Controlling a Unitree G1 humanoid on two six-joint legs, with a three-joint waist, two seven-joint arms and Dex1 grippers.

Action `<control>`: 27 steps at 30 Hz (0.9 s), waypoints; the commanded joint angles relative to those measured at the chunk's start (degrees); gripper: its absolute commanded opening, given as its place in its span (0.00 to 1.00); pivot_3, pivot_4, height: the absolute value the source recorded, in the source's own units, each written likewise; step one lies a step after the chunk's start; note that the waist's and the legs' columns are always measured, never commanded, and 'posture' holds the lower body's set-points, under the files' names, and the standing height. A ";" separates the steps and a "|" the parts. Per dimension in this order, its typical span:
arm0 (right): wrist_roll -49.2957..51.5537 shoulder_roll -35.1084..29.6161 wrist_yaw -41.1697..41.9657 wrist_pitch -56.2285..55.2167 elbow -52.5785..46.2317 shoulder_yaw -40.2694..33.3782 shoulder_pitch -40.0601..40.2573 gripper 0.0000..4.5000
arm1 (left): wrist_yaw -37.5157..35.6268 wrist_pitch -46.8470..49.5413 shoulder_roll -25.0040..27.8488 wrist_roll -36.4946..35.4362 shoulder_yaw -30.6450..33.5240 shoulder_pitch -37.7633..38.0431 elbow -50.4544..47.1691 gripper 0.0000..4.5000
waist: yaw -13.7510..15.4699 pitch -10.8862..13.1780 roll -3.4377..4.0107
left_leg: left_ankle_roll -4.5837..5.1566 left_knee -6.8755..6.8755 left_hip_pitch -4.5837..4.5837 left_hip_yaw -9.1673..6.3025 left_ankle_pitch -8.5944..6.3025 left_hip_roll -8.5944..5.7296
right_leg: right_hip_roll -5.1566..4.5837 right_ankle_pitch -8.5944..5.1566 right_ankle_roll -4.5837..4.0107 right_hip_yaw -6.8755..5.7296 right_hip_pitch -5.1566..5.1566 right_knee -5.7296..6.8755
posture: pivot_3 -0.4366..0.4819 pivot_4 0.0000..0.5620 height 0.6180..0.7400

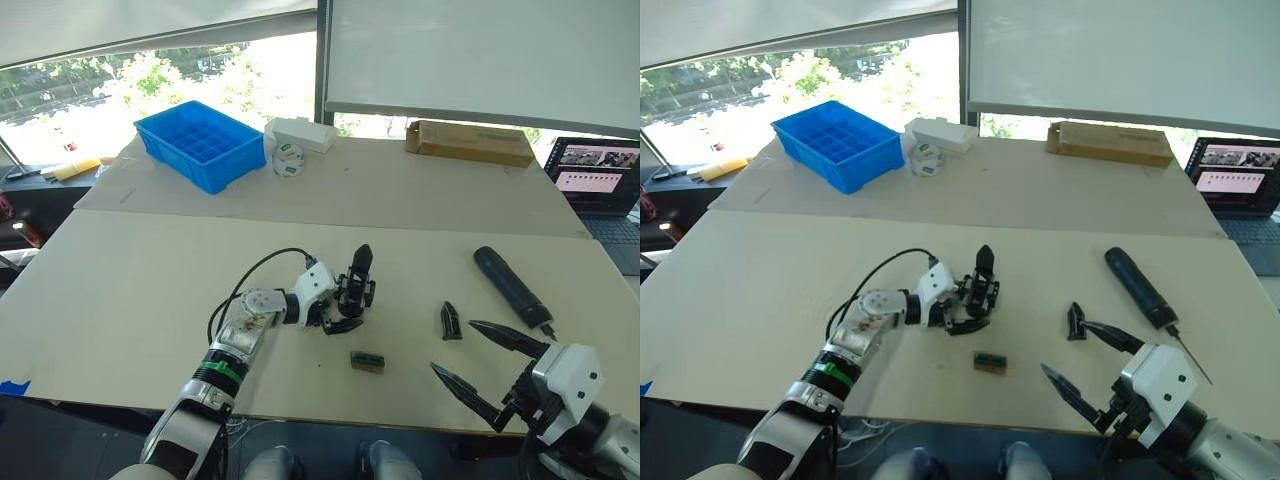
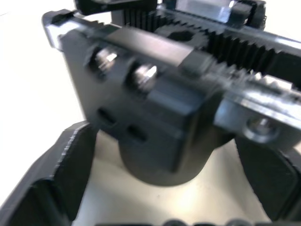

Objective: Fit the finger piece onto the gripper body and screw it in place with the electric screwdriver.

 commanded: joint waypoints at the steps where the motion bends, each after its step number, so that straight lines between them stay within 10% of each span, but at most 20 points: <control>1: 1.95 0.47 0.83 -1.29 -2.48 -2.92 1.47 1.00 | -2.10 -0.50 3.77 -1.16 1.69 1.20 -0.40 1.00 | -0.07 0.00 0.01 | 0.00 0.00 0.00 0.00 0.00 0.01 | 0.00 0.00 0.00 0.00 -0.01 0.00 | 0.48 0.27 1.00; 18: 0.47 6.18 7.01 -8.14 4.58 -9.18 12.43 1.00 | -33.56 -3.20 22.61 -20.04 12.60 4.58 -4.29 1.00 | -0.51 0.00 0.14 | -0.17 -0.02 -0.06 -0.06 0.01 0.03 | -0.09 -0.14 -0.04 0.06 -0.07 0.03 | 0.48 0.27 1.00; 27: 23.15 -12.62 -22.06 46.25 -2.82 -11.42 -9.13 1.00 | -32.62 9.03 21.58 -28.93 13.22 3.47 -18.52 1.00 | -1.40 -0.05 0.22 | -0.30 -0.01 -0.01 -0.11 0.06 0.05 | -0.37 -0.03 -0.23 0.21 -0.08 0.10 | 0.48 0.27 1.00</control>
